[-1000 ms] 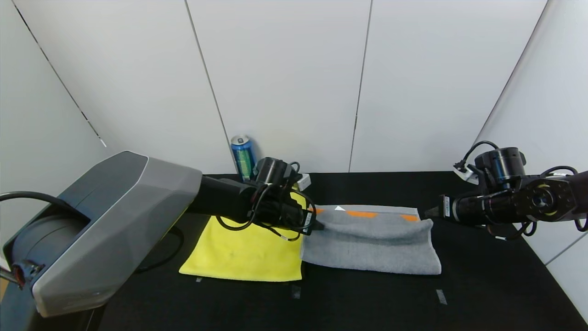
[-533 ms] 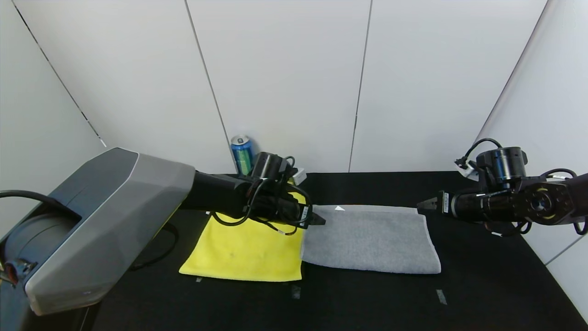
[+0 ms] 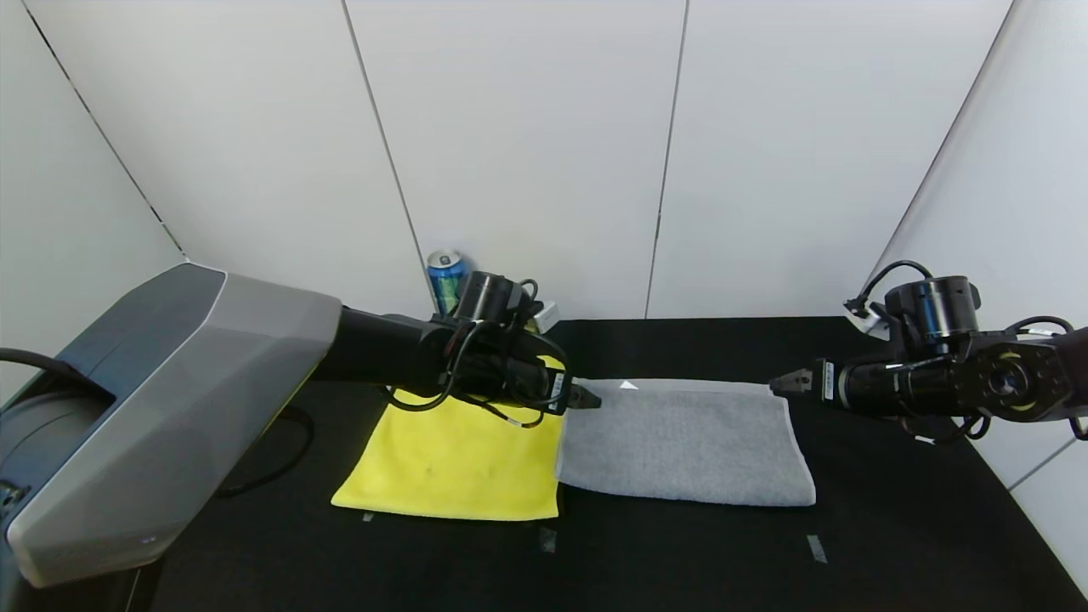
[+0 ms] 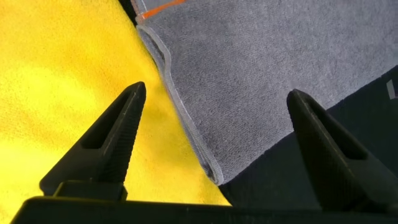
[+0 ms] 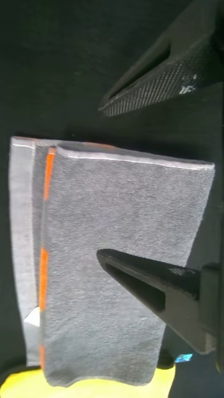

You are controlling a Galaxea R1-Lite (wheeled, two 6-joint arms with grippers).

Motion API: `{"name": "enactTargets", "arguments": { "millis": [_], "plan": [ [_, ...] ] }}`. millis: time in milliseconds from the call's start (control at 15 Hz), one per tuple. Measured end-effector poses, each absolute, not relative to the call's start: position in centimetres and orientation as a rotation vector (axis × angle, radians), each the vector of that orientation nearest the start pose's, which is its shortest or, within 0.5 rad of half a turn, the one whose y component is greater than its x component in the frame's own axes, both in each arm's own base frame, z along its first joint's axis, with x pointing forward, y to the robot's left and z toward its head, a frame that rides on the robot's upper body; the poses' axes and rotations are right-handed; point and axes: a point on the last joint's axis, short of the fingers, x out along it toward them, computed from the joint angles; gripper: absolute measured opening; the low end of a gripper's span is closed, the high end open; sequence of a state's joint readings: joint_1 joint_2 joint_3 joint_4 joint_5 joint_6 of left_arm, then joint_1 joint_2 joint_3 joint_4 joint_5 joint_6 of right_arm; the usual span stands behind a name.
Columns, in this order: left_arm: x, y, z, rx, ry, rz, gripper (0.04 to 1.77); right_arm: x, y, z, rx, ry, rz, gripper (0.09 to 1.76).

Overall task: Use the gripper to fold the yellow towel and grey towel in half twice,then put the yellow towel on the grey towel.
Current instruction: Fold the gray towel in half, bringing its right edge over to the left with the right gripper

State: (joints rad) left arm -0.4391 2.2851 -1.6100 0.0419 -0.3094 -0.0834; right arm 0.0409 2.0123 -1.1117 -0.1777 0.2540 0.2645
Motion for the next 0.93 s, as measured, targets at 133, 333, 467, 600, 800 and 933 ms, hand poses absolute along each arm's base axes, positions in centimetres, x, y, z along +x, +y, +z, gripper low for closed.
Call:
{"name": "enactTargets", "arguments": {
  "millis": [133, 333, 467, 600, 800, 933],
  "plan": [
    [41.1, -19.7, 11.2, -0.046, 0.762, -0.678, 1.63, 37.1, 2.2, 10.7, 0.316, 0.775, 0.19, 1.58],
    [41.2, -19.3, 11.7, -0.054, 0.751, -0.676, 1.66, 37.1, 2.5, 9.5, 0.311, 0.813, 0.194, 1.62],
    [41.2, -19.2, 12.0, -0.056, 0.744, -0.674, 1.67, 37.1, 2.8, 8.6, 0.311, 0.843, 0.196, 1.64],
    [41.1, -19.2, 12.1, -0.056, 0.74, -0.675, 1.68, 36.9, 2.9, 7.9, 0.31, 0.867, 0.198, 1.66],
    [41.1, -19.1, 12.2, -0.057, 0.739, -0.674, 1.69, 36.7, 3.5, 7.2, 0.305, 0.894, 0.207, 1.67],
    [41.1, -19.1, 12.3, -0.058, 0.736, -0.674, 1.7, 36.7, 3.7, 6.8, 0.303, 0.907, 0.21, 1.68]
  ]
}}
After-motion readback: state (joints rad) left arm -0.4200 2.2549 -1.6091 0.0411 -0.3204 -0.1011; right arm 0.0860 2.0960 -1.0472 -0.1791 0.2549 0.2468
